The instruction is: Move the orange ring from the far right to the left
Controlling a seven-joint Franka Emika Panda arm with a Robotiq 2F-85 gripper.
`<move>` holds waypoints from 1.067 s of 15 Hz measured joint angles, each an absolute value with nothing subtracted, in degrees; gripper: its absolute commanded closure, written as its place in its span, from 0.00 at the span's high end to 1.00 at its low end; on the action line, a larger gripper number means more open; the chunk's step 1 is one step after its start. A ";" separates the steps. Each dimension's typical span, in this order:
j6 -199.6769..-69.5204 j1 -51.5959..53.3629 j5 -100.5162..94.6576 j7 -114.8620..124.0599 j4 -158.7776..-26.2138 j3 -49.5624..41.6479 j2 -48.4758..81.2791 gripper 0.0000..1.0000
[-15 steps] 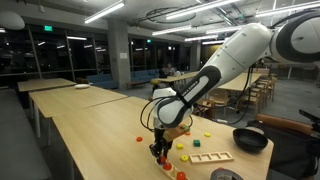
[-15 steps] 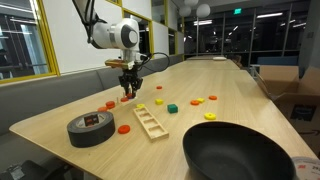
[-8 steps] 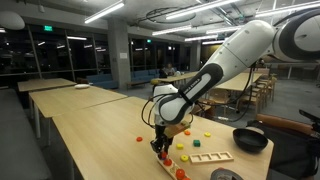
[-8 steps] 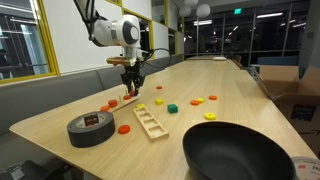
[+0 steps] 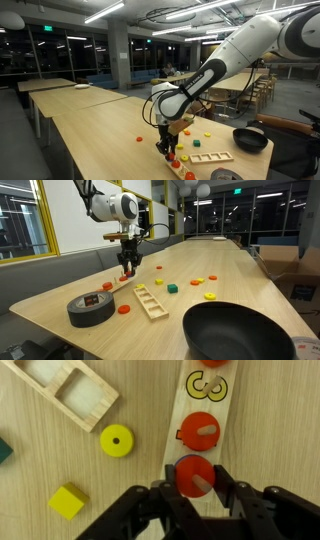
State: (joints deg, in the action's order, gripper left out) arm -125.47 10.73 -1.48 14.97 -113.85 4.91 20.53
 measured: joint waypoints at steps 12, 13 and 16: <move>-123.80 10.75 -0.40 13.00 -113.70 6.69 22.63 0.22; -124.07 10.75 -0.32 13.00 -113.70 6.70 22.99 0.22; -124.21 10.75 -0.02 12.93 -113.64 6.70 23.09 0.69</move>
